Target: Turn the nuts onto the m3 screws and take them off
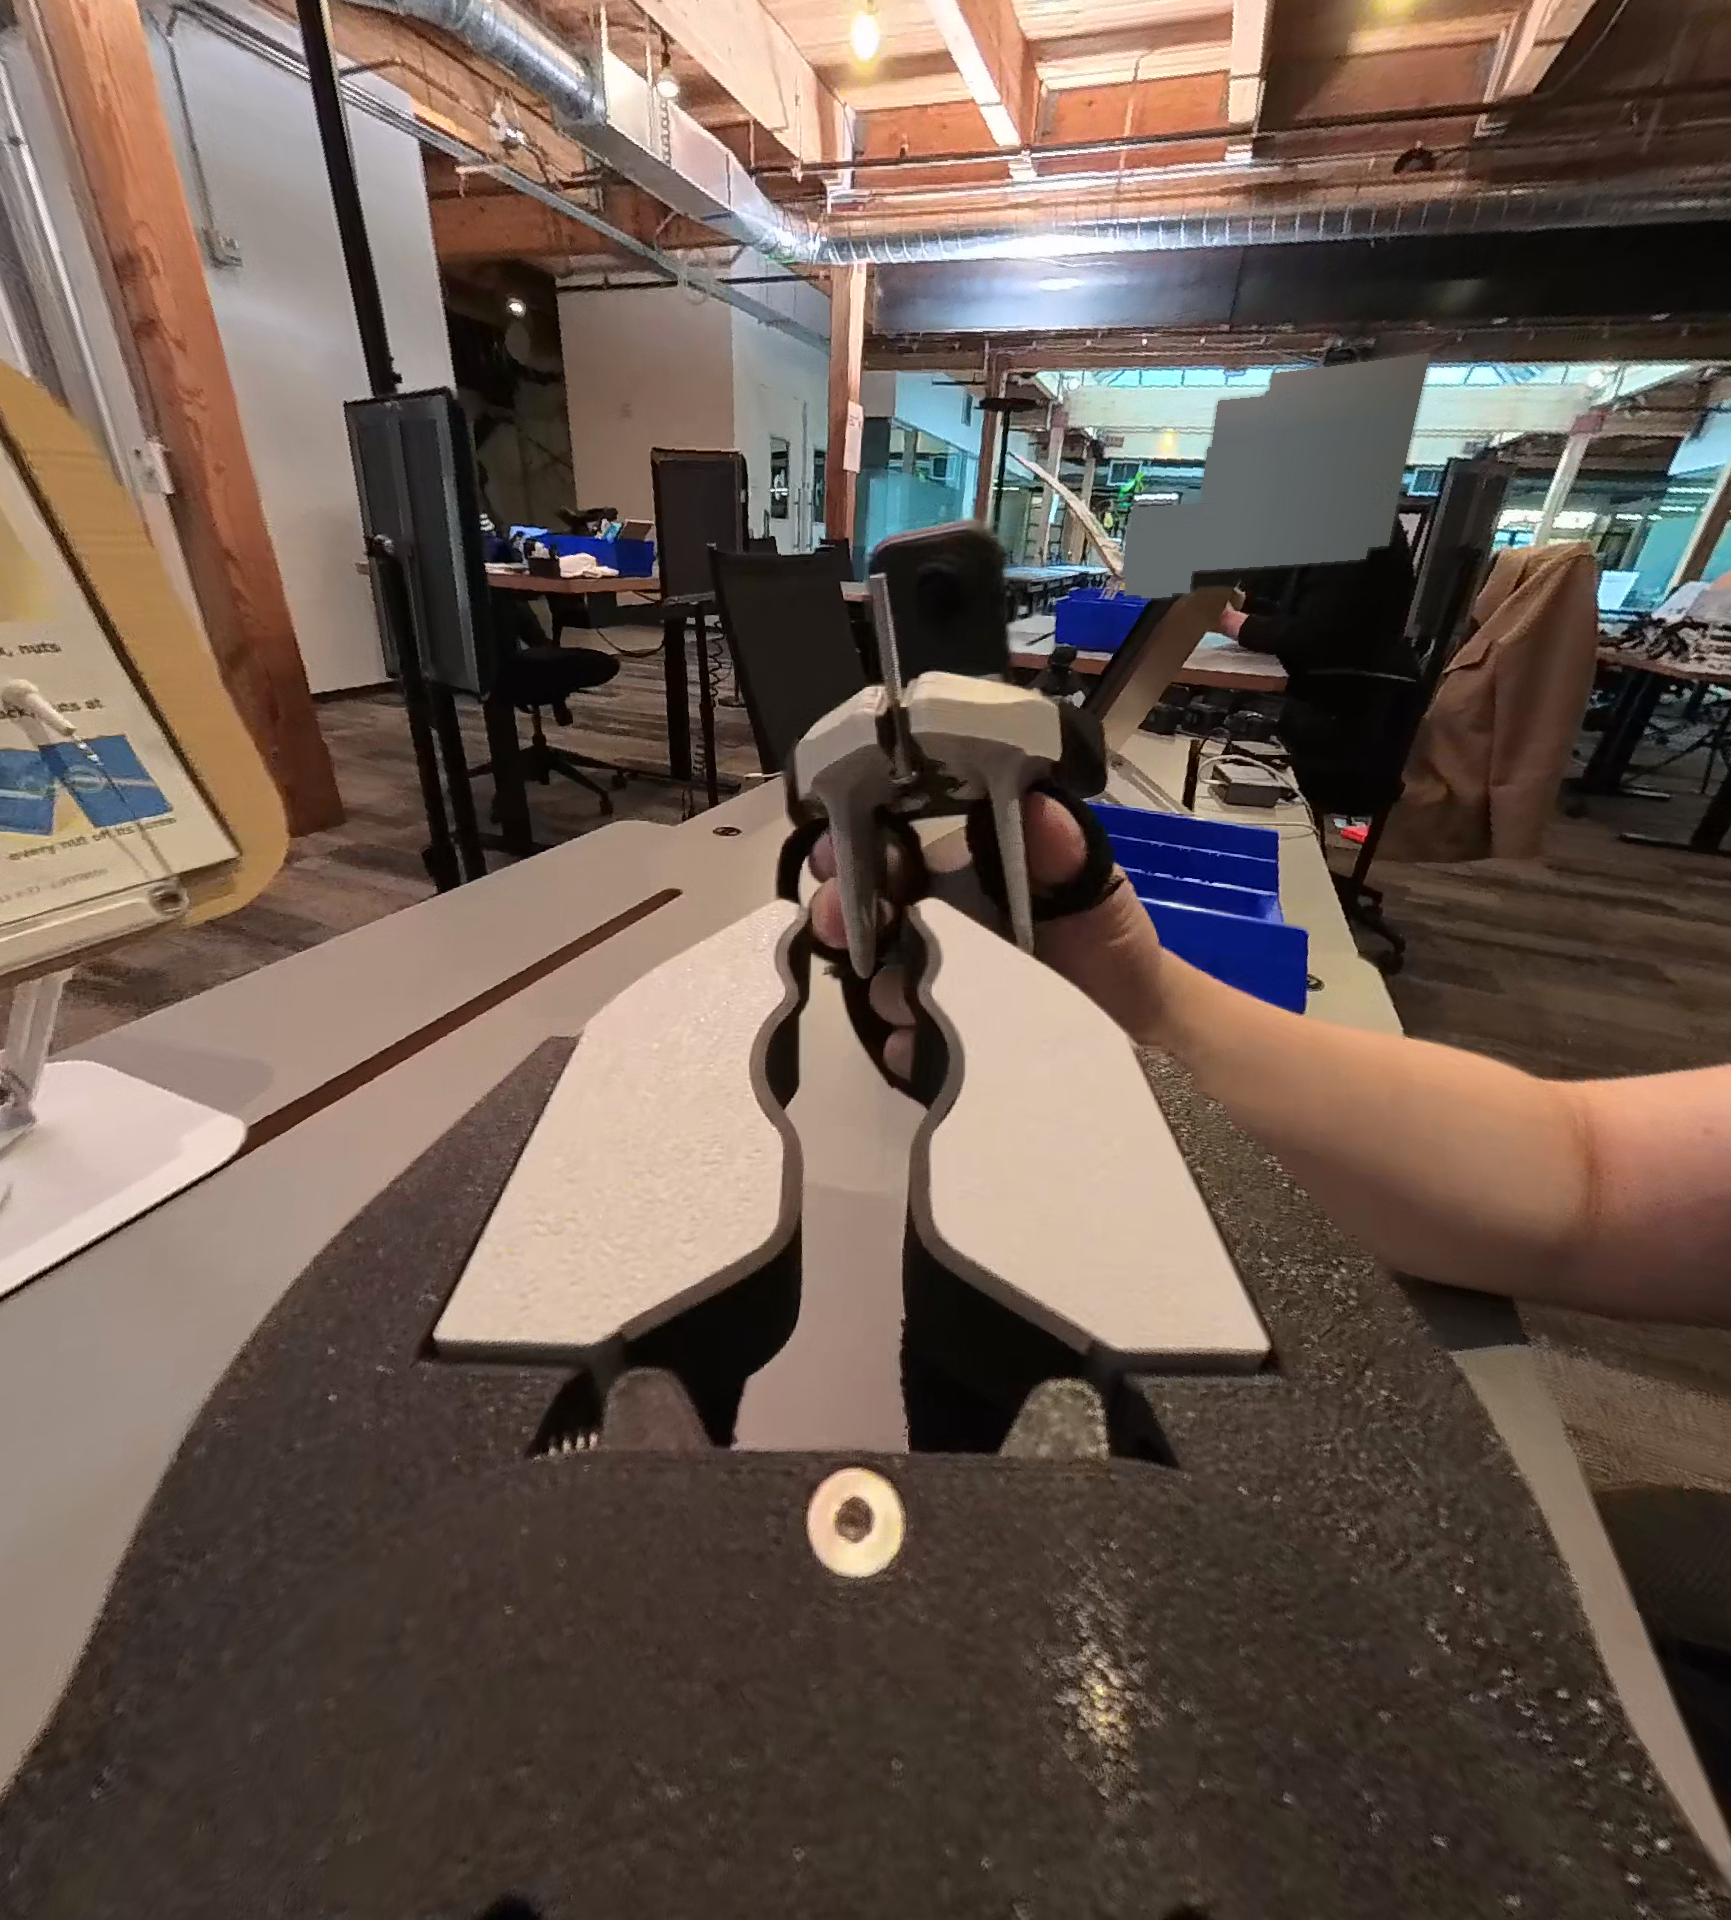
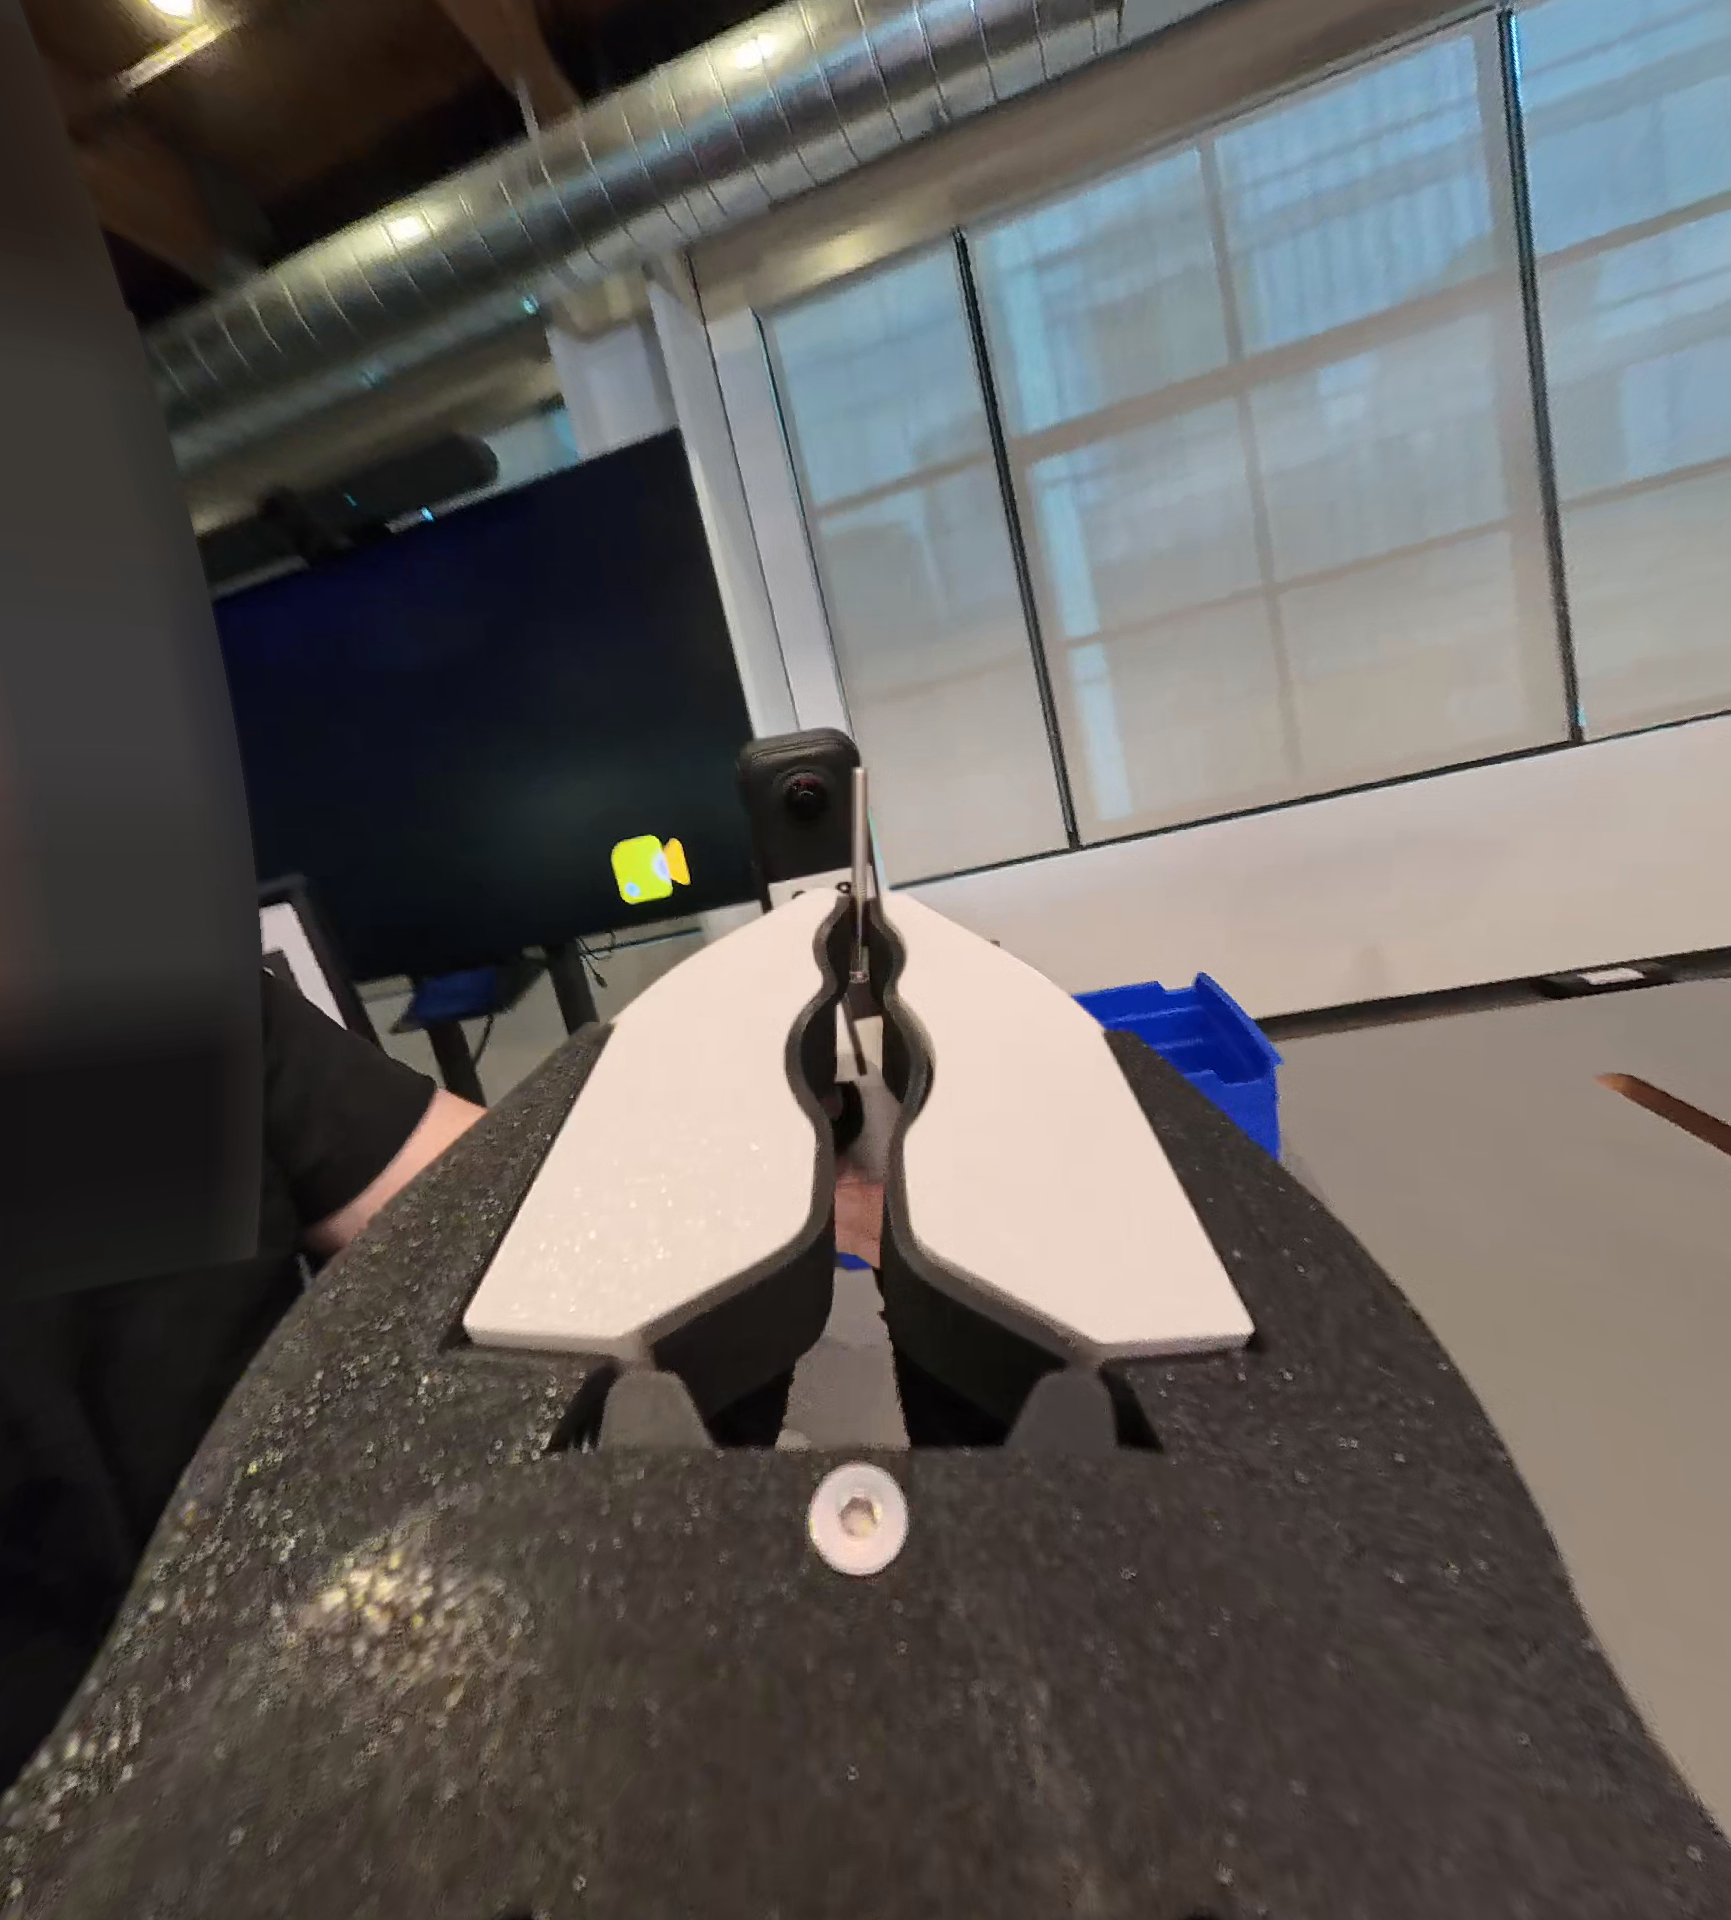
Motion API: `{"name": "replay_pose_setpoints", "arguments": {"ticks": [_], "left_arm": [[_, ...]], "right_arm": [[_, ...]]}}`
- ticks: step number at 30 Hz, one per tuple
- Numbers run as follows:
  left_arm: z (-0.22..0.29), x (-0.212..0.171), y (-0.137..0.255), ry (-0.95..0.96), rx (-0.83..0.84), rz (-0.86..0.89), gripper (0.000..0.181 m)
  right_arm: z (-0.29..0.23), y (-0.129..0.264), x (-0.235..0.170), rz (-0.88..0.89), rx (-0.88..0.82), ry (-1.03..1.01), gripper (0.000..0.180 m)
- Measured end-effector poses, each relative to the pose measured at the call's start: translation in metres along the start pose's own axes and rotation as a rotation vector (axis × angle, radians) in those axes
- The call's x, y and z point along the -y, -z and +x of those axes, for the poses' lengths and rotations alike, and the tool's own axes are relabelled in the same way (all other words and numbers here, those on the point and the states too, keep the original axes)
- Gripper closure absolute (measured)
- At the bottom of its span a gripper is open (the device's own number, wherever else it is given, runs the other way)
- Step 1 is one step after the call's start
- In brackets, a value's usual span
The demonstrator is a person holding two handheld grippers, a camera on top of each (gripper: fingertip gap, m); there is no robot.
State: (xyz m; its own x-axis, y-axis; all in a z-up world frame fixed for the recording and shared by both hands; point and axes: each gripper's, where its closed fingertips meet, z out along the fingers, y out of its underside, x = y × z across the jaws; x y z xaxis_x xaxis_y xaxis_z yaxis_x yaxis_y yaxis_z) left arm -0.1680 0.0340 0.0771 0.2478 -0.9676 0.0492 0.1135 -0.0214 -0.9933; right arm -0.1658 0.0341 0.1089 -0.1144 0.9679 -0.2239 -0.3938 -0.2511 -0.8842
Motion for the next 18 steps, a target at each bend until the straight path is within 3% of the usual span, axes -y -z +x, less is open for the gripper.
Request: {"name": "replay_pose_setpoints", "arguments": {"ticks": [5, 18], "left_arm": [[0.011, 0.017, -0.011, -0.037, -0.013, 0.033, 0.164], [0.019, 0.014, -0.018, 0.002, -0.063, 0.029, 0.163]], "right_arm": [[-0.007, -0.003, 0.002, 0.004, 0.022, 0.000, 0.178], [-0.013, -0.007, -0.006, -0.075, 0.028, 0.081, 0.178]]}}
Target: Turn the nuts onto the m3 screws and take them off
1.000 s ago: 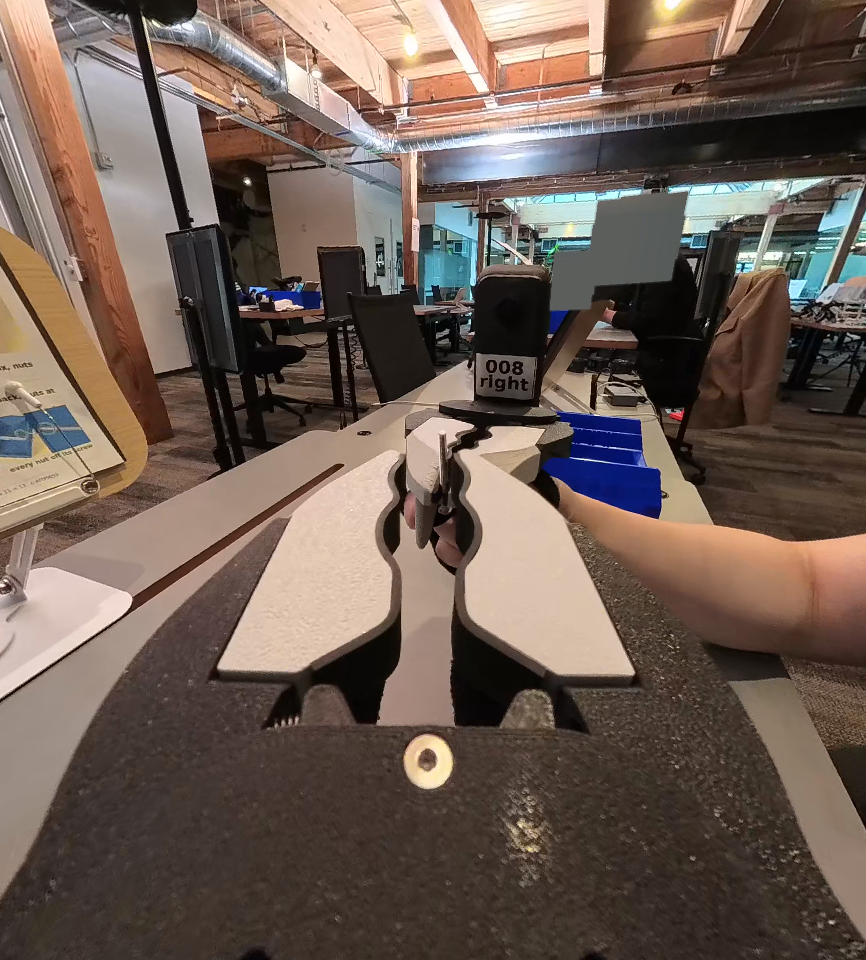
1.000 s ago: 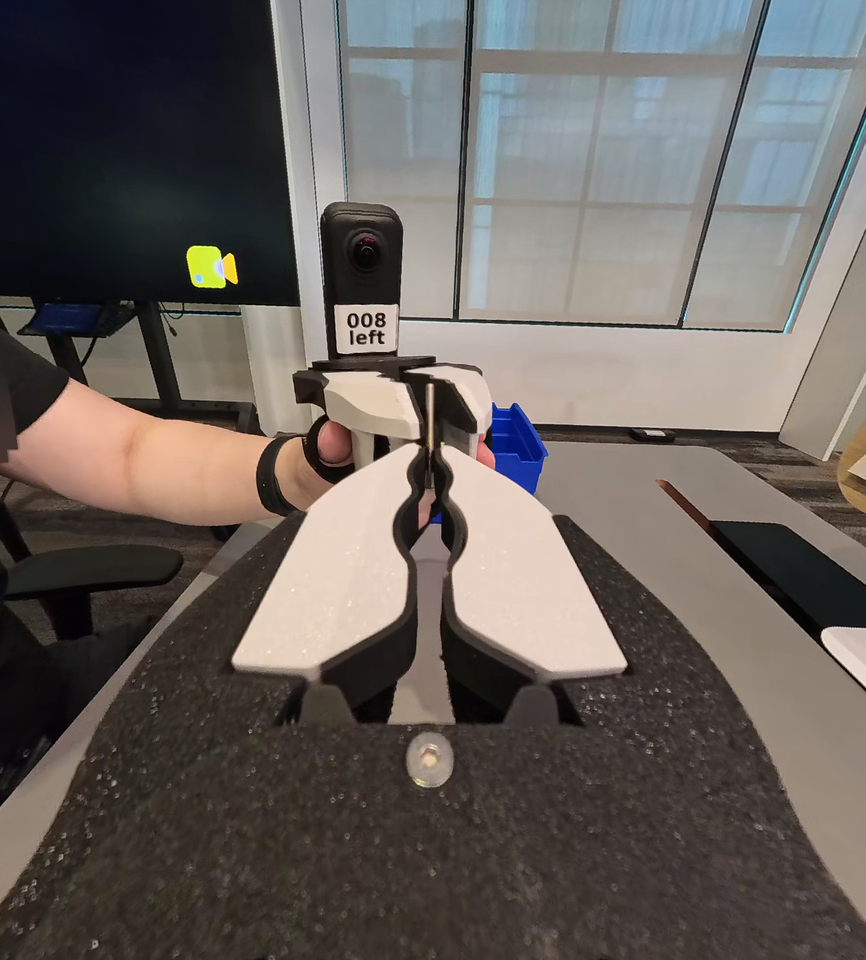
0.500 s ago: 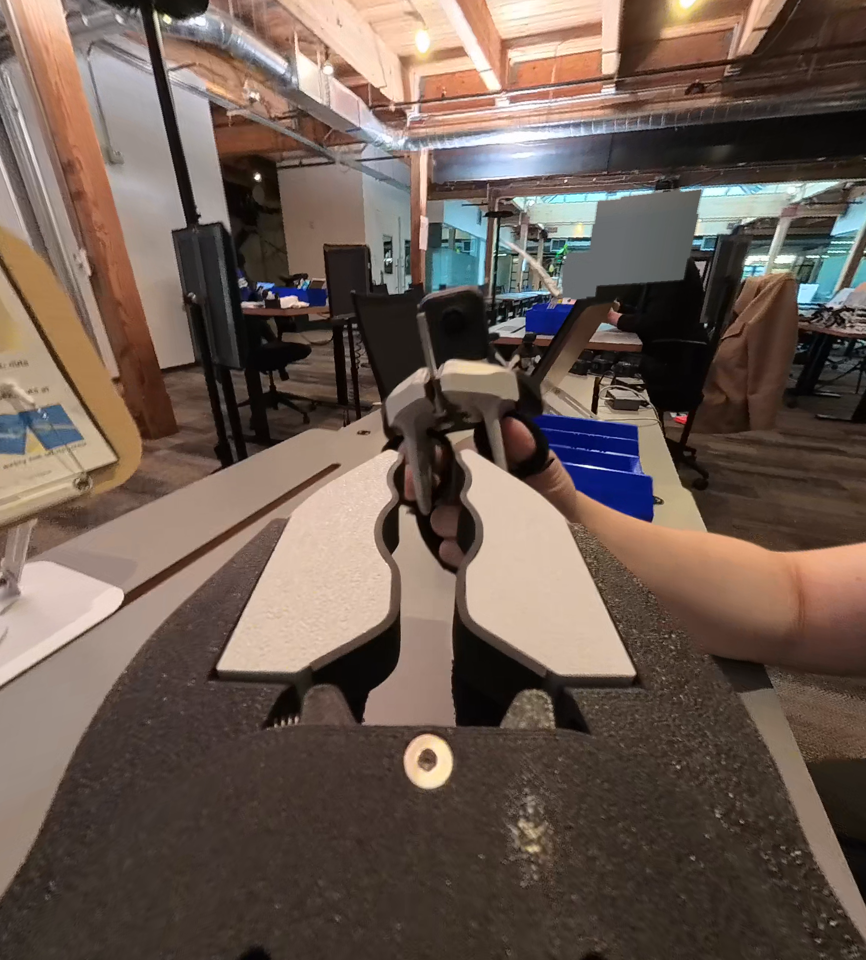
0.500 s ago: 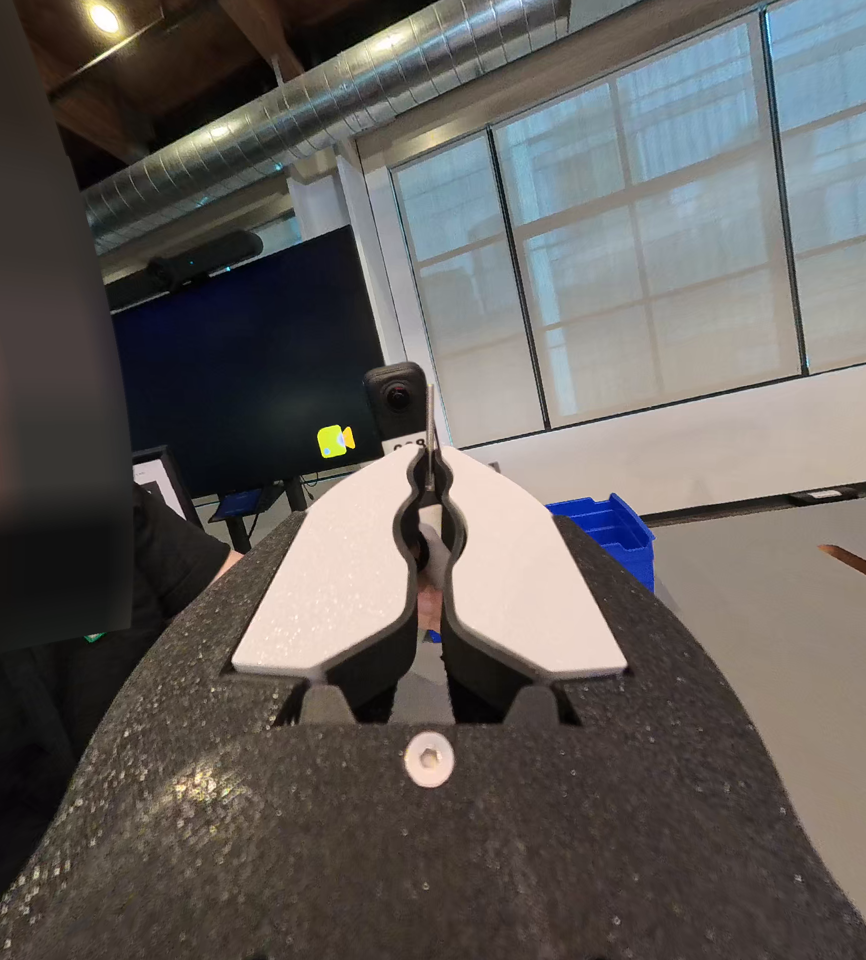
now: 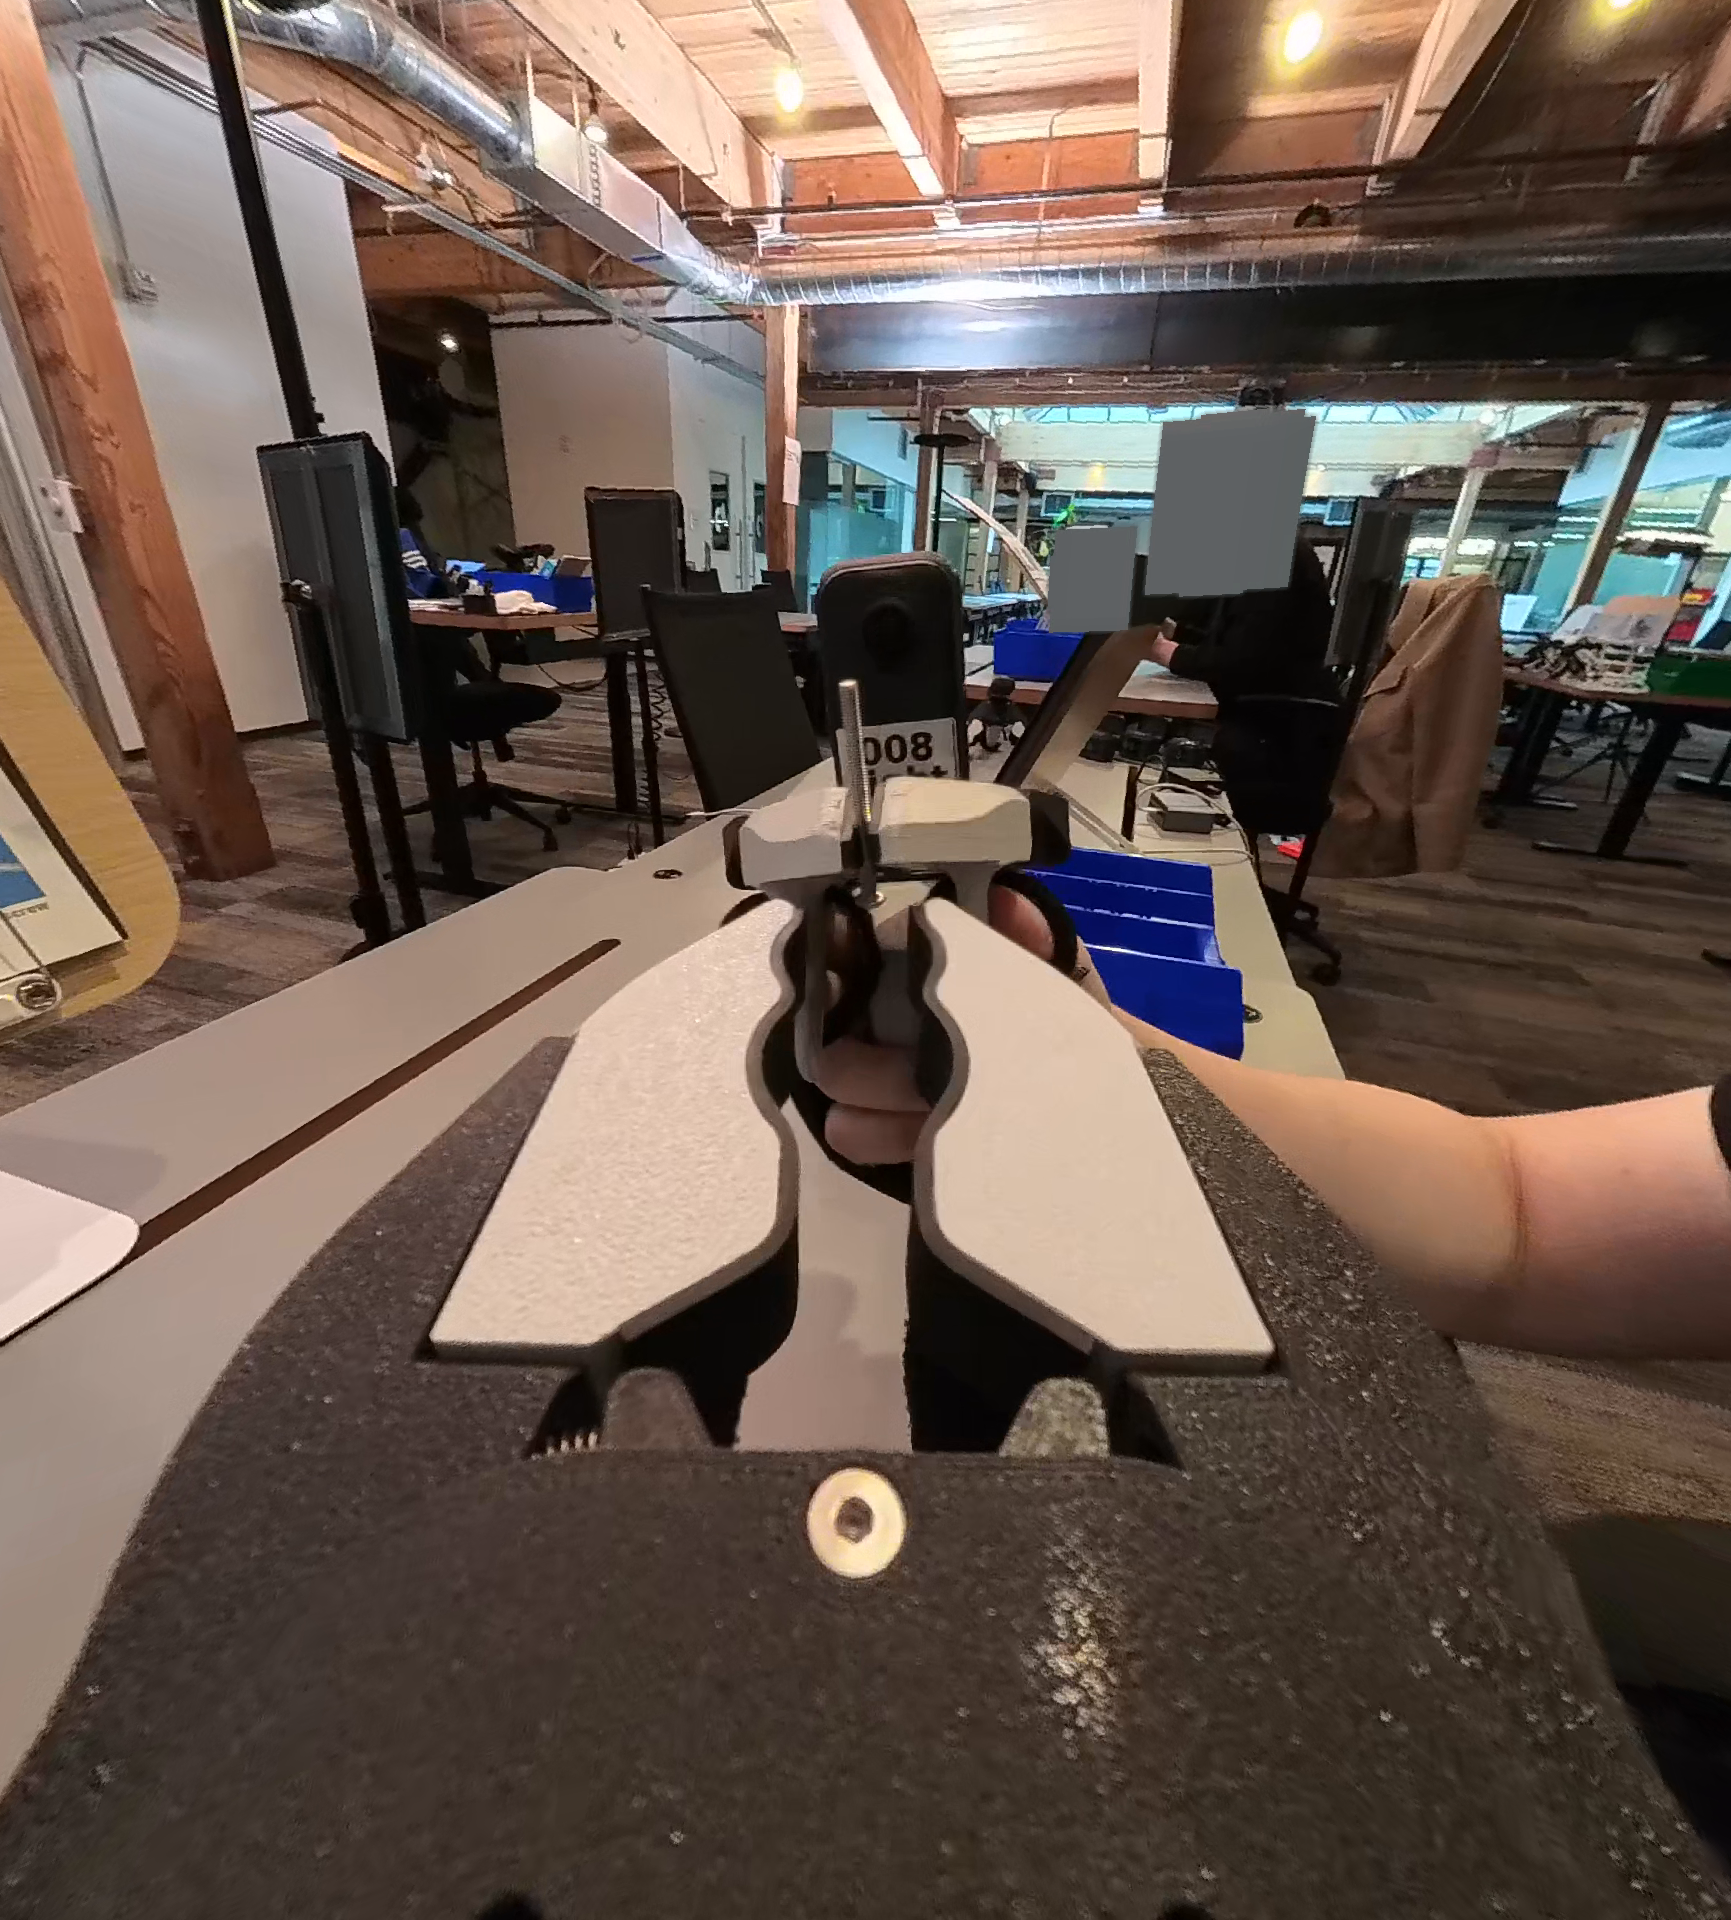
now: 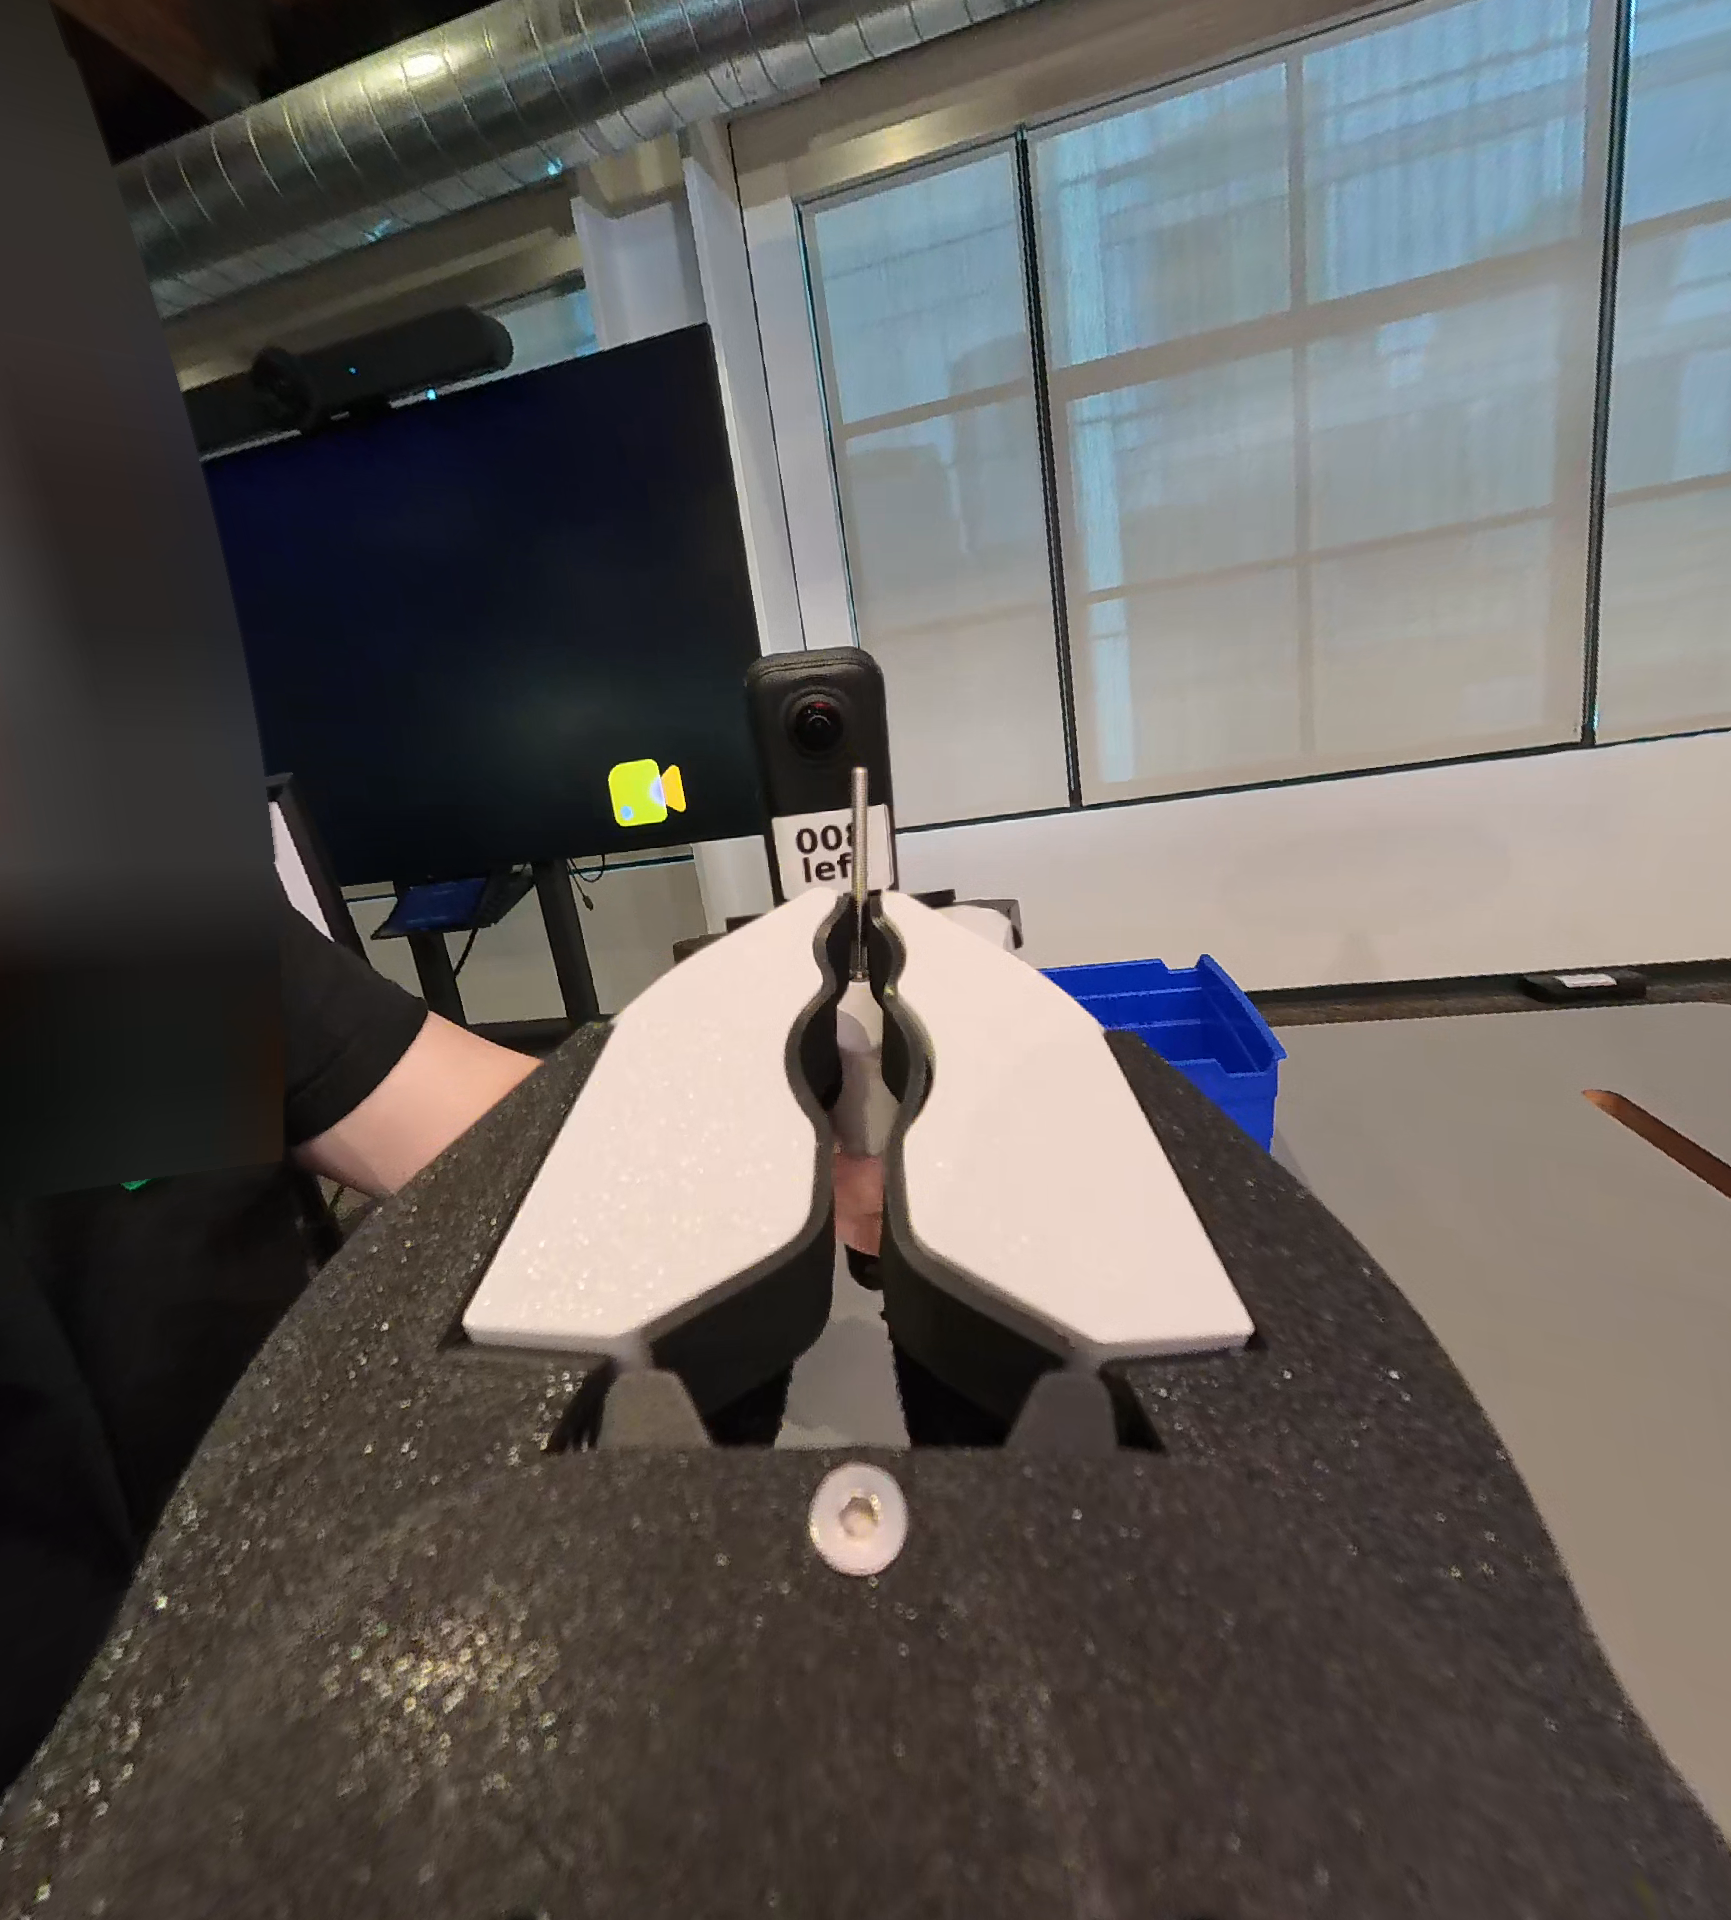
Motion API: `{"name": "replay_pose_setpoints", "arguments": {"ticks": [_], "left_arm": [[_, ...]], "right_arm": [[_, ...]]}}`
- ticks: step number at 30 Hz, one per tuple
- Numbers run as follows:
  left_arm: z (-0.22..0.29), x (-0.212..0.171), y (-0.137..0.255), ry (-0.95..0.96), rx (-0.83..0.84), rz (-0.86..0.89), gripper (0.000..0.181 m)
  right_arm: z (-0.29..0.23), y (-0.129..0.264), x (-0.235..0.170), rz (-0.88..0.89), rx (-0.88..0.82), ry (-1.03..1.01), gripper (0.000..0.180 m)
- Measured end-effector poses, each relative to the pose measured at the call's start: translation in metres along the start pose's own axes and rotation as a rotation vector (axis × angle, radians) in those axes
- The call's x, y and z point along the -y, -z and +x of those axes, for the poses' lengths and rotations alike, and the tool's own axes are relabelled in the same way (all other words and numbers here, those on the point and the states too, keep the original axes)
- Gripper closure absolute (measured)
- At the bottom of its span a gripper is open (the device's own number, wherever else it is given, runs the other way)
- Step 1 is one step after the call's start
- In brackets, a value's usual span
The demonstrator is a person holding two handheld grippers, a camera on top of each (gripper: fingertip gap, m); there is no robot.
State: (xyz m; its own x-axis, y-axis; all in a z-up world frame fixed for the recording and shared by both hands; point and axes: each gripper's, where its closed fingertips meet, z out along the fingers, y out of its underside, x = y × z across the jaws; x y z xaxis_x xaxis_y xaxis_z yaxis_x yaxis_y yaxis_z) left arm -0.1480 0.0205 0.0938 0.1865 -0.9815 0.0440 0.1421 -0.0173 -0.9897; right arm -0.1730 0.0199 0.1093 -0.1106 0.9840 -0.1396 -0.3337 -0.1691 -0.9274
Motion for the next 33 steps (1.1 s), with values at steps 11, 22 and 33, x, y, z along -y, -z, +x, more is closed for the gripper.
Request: {"name": "replay_pose_setpoints", "arguments": {"ticks": [11, 22, 33], "left_arm": [[-0.002, 0.004, -0.001, -0.008, 0.008, 0.008, 0.165], [0.002, 0.005, 0.000, 0.004, -0.018, 0.023, 0.177], [0.002, 0.003, 0.000, 0.009, -0.019, 0.014, 0.176]], "right_arm": [[-0.001, 0.000, 0.001, 0.008, 0.015, -0.012, 0.178], [-0.003, 0.001, 0.004, 0.013, 0.011, 0.013, 0.172], [-0.001, 0.005, 0.011, 0.006, -0.048, 0.058, 0.174]]}}
